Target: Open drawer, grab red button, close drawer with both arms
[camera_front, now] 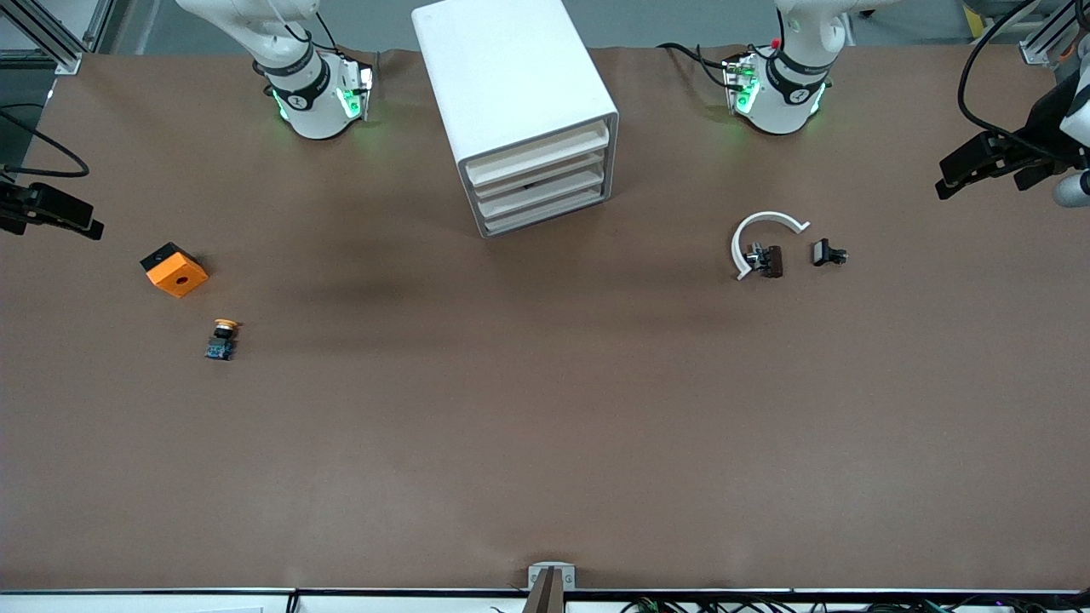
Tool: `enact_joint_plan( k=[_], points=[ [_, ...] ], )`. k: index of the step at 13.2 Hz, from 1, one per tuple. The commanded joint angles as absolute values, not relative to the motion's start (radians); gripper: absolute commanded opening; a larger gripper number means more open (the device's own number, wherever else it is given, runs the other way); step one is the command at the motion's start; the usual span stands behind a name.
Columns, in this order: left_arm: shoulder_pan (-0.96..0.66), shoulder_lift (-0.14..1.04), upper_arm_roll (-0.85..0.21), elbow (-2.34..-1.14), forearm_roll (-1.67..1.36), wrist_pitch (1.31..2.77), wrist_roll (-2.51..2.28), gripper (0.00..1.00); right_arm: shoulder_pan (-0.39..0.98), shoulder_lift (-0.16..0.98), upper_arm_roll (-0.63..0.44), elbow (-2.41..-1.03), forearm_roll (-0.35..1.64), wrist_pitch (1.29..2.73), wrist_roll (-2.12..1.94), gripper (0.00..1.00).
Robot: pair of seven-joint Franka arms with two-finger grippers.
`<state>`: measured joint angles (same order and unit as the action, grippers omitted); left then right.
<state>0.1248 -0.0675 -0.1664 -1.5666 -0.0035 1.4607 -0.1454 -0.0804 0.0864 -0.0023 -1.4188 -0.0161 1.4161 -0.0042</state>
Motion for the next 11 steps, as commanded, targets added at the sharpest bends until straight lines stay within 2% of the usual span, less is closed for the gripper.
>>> enact_joint_plan(
  k=[1,6,11],
  points=[
    [0.127,-0.064,-0.173,-1.551,0.015,1.442,-0.152,1.00,-0.077,0.100,-0.003,-1.391,-0.011,1.413,-0.011,1.00],
    [0.117,-0.015,-0.176,-1.548,0.017,1.442,-0.150,1.00,-0.077,0.100,-0.005,-1.390,-0.011,1.414,-0.011,1.00],
    [0.100,0.116,-0.187,-1.548,0.017,1.448,-0.202,1.00,-0.075,0.100,-0.002,-1.390,-0.011,1.414,-0.011,1.00]
  ],
)
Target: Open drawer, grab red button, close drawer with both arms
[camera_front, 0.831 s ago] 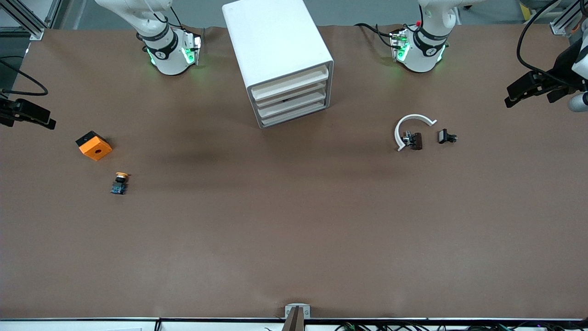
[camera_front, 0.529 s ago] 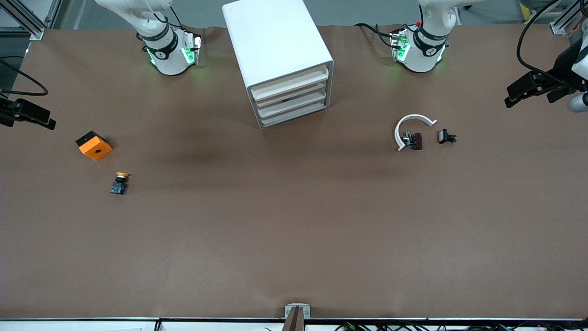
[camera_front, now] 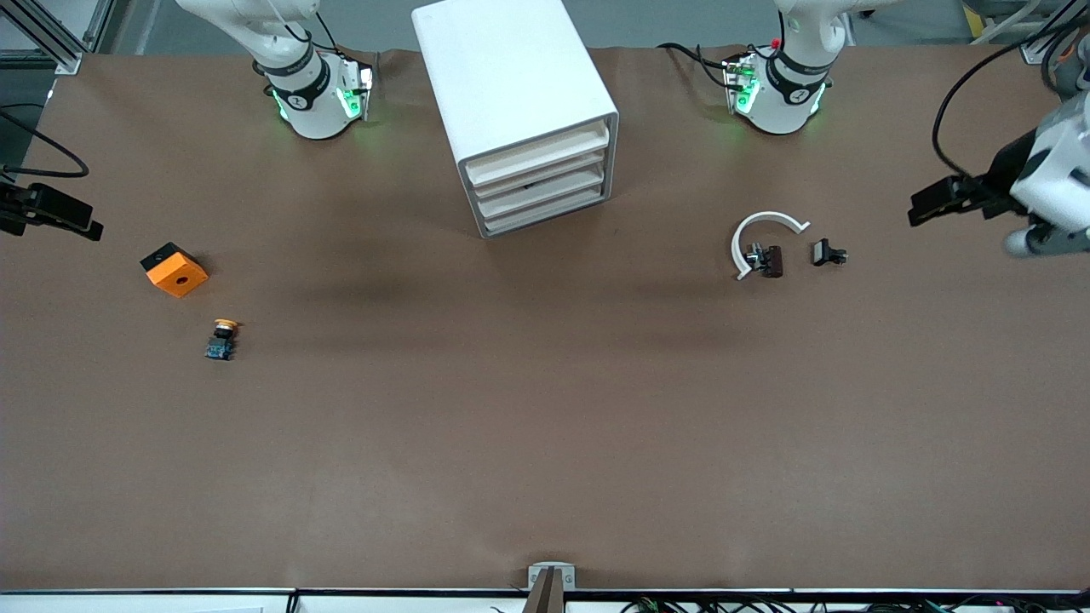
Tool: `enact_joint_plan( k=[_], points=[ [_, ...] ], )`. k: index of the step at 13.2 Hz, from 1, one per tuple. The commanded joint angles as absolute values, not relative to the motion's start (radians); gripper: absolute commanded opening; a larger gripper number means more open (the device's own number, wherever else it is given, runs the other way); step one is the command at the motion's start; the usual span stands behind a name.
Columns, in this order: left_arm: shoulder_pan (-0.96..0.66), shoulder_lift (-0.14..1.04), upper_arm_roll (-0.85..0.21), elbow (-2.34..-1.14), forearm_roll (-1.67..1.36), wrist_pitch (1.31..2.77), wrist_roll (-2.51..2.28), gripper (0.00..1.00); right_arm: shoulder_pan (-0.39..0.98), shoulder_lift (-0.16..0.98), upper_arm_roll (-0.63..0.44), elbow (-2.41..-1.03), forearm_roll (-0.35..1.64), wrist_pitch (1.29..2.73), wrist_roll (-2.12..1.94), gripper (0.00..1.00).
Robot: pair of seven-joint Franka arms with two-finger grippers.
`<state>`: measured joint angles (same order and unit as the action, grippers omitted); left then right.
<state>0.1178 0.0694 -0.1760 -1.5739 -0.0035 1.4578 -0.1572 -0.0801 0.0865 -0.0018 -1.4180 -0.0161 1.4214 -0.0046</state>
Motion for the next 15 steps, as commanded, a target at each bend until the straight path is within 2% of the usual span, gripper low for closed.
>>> enact_joint_plan(
  k=[1,8,15],
  points=[
    [0.075,0.138,-0.187,-1.548,0.011,1.451,-0.263,1.00,-0.069,0.100,-0.002,-1.390,-0.011,1.416,-0.012,1.00],
    [-0.147,0.331,-0.187,-1.548,0.014,1.500,-1.009,1.00,-0.063,0.100,-0.002,-1.390,-0.012,1.414,-0.018,1.00],
    [-0.285,0.448,-0.187,-1.549,-0.096,1.525,-1.519,1.00,-0.028,0.100,-0.002,-1.390,-0.014,1.405,0.001,1.00]
  ],
)
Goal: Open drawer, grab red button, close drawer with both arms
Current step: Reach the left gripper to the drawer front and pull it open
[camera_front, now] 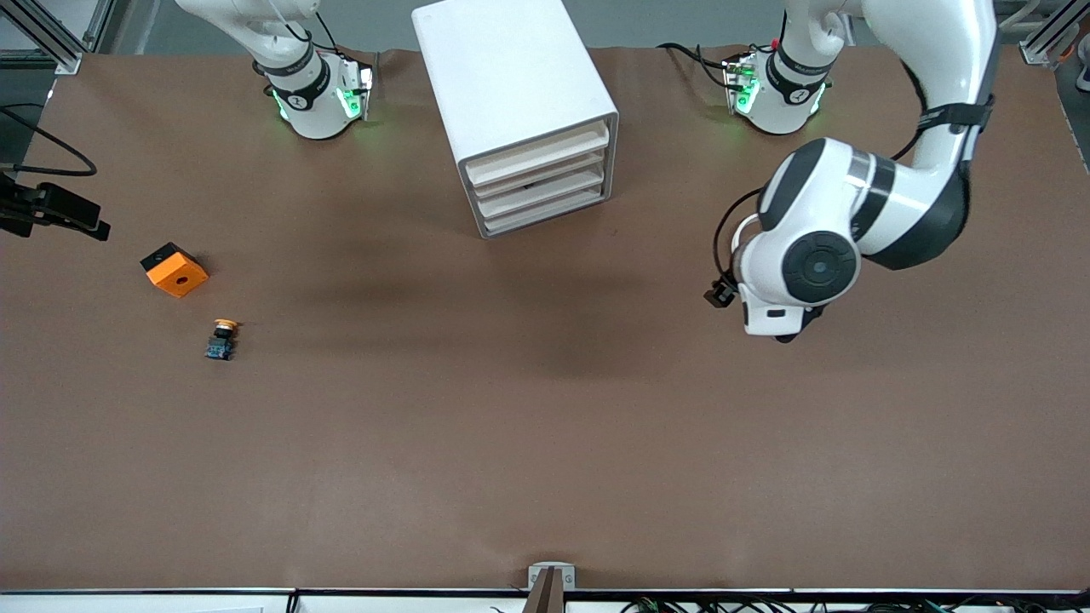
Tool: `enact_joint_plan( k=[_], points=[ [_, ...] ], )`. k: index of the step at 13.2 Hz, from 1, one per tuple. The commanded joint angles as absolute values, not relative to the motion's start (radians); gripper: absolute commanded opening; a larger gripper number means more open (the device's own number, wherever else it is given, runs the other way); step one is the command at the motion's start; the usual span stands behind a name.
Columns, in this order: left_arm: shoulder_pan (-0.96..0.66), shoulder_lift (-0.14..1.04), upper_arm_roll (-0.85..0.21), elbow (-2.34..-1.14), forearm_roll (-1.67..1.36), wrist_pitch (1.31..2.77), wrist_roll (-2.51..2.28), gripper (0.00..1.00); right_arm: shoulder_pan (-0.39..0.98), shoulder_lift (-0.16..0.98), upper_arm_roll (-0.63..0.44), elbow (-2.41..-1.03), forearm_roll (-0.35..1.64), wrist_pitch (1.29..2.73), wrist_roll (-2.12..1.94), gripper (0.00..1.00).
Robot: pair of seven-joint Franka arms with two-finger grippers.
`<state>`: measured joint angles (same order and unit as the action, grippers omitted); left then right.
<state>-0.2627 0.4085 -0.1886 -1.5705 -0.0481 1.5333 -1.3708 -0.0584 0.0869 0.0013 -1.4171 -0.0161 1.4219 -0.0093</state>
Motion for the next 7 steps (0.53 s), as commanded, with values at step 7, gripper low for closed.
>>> enact_joint_plan(
  k=[7],
  points=[
    [-0.380,0.616,-0.187,-1.552,-0.409,1.520,-2.026,1.00,0.087,0.098,0.000,-1.390,-0.006,1.382,0.222,1.00]
  ],
)
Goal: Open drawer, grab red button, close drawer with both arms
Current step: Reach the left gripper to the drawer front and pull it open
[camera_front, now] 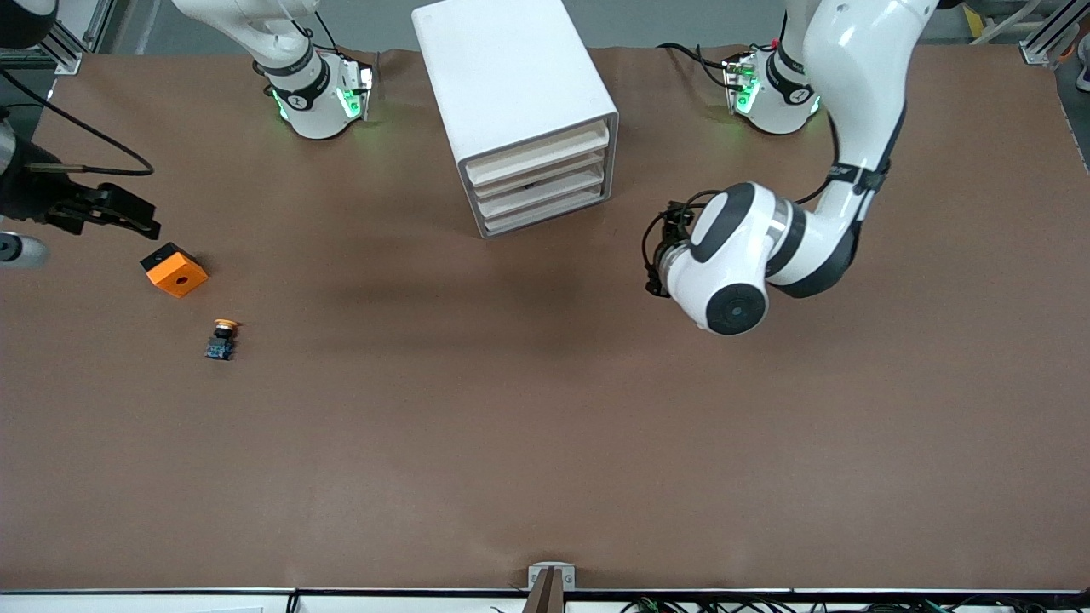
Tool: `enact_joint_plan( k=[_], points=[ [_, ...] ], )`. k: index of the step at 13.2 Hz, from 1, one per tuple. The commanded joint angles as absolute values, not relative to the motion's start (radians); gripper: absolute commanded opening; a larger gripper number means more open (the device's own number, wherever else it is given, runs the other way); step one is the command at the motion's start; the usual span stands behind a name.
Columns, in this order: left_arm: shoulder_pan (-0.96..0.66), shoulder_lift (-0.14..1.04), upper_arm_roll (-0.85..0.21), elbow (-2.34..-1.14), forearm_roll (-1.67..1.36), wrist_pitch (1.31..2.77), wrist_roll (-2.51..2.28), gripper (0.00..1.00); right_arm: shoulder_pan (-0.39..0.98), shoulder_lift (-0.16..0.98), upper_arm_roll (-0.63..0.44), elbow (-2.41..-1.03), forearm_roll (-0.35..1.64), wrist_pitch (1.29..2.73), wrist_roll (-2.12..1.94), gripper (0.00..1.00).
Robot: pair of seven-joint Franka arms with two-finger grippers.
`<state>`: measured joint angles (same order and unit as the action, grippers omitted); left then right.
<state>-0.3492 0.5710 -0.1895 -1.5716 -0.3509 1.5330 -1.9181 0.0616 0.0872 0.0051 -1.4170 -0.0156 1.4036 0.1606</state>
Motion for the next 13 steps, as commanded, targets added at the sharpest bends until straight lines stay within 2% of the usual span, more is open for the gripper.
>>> enact_joint_plan(
  k=[1,9,10,12,13],
  points=[
    [-0.391,0.638,-0.187,-1.554,-0.451,1.519,-2.048,1.00,0.098,0.098,0.000,-1.390,-0.006,1.368,0.250,1.00],
    [-0.406,0.735,-0.187,-1.559,-0.721,1.477,-2.167,1.00,0.261,0.094,0.002,-1.390,-0.002,1.328,0.553,1.00],
    [-0.413,0.735,-0.187,-1.559,-0.747,1.470,-2.177,0.95,0.282,0.094,0.002,-1.390,0.000,1.328,0.595,1.00],
    [-0.428,0.733,-0.187,-1.559,-0.791,1.462,-2.192,0.93,0.314,0.094,0.002,-1.390,0.038,1.330,0.688,1.00],
    [-0.448,0.735,-0.187,-1.560,-0.804,1.462,-2.201,0.89,0.321,0.095,0.000,-1.390,0.078,1.333,0.736,1.00]
  ],
)
